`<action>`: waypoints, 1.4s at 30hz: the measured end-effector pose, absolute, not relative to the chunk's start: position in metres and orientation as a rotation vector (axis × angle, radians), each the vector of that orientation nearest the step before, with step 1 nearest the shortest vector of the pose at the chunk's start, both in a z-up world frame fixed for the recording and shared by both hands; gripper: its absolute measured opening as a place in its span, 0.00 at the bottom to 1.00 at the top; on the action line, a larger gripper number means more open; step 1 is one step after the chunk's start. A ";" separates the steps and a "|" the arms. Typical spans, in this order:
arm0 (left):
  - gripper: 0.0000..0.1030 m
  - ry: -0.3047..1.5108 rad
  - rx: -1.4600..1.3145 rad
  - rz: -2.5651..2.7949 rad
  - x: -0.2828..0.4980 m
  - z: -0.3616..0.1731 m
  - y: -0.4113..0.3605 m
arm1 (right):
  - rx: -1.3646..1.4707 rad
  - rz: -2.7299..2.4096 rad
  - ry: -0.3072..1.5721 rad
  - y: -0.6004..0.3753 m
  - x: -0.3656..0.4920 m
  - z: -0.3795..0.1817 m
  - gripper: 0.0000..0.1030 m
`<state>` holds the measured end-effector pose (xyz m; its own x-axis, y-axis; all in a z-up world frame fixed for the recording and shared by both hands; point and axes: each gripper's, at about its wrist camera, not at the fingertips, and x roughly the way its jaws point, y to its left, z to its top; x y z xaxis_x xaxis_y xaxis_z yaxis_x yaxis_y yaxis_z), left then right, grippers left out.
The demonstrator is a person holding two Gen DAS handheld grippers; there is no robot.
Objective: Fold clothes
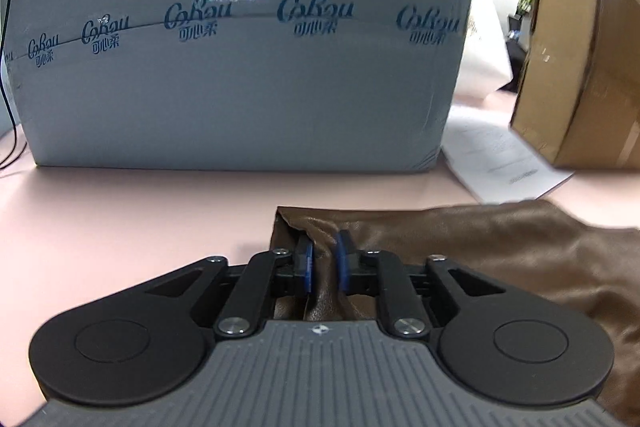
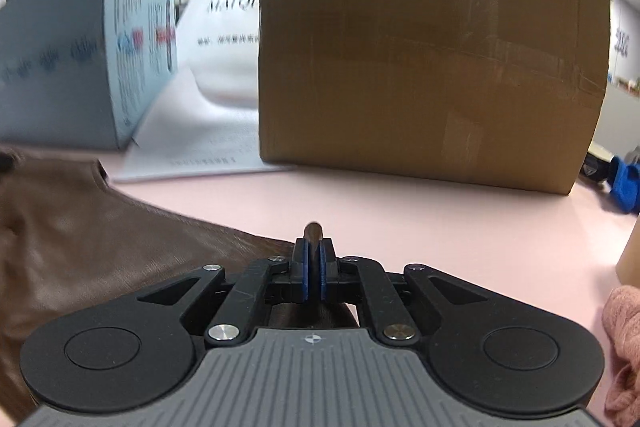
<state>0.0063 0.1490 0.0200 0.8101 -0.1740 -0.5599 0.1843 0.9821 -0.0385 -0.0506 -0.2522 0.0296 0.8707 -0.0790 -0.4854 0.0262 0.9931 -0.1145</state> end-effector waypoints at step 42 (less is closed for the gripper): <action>0.88 0.567 0.193 -0.482 -0.088 0.006 0.095 | 0.958 -0.132 0.407 -0.255 -0.195 0.017 1.00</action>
